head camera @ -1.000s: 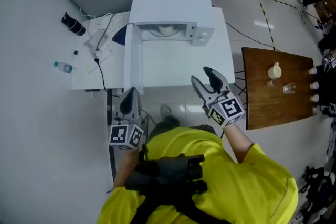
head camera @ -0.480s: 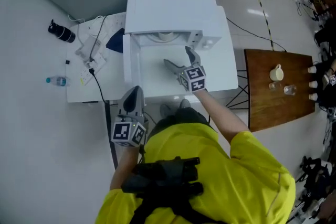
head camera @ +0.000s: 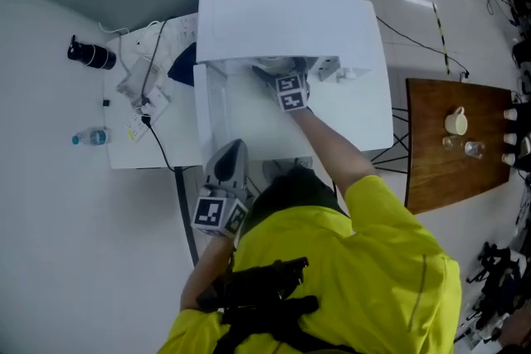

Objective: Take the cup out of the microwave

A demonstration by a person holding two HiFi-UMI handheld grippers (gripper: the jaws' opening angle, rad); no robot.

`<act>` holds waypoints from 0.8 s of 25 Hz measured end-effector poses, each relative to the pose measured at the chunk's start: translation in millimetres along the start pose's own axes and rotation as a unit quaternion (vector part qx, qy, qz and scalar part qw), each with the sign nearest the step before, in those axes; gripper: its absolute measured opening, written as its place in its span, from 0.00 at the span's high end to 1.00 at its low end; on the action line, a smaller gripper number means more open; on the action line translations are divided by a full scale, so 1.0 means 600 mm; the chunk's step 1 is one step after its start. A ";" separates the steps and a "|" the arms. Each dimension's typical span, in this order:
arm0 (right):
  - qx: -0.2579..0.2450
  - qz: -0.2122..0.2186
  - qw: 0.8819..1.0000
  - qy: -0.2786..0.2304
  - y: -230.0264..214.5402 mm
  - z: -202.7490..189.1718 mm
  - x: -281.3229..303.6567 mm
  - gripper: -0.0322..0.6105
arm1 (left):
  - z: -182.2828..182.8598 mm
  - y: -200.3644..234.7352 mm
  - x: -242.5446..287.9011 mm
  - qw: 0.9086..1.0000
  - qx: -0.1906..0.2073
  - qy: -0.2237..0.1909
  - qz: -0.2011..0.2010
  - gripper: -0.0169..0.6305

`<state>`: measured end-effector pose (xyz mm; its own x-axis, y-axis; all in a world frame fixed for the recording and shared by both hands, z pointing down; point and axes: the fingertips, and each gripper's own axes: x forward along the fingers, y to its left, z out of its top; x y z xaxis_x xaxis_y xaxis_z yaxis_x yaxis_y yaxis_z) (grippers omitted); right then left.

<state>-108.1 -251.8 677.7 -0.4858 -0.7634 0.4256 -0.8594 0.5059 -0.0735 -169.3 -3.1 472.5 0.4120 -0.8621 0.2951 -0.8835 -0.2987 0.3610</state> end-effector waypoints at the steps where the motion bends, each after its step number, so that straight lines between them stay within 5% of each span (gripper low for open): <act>1: 0.004 -0.007 1.000 -0.001 -0.008 -0.002 0.011 0.08 | -0.002 0.000 0.003 1.000 0.002 0.004 -0.003 0.98; 6: -0.001 -0.011 1.000 -0.003 -0.010 -0.003 0.055 0.08 | -0.014 0.018 0.005 1.000 0.013 0.023 0.006 0.98; 13: -0.007 -0.024 1.000 -0.002 -0.014 0.002 0.085 0.12 | 0.015 0.020 0.000 1.000 0.003 -0.028 -0.003 0.98; 14: -0.011 -0.032 0.999 -0.001 -0.018 0.002 0.084 0.19 | 0.016 0.019 -0.002 1.000 0.006 -0.030 -0.005 0.98; 20: -0.007 -0.020 1.000 -0.005 -0.013 0.005 0.074 0.21 | 0.010 0.027 0.001 1.000 0.011 -0.023 0.005 0.98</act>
<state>-123.2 -290.8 694.4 -0.4524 -0.7873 0.4189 -0.8760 0.4804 -0.0433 -184.5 -10.8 473.0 0.3935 -0.8829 0.2563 -0.8921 -0.2995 0.3382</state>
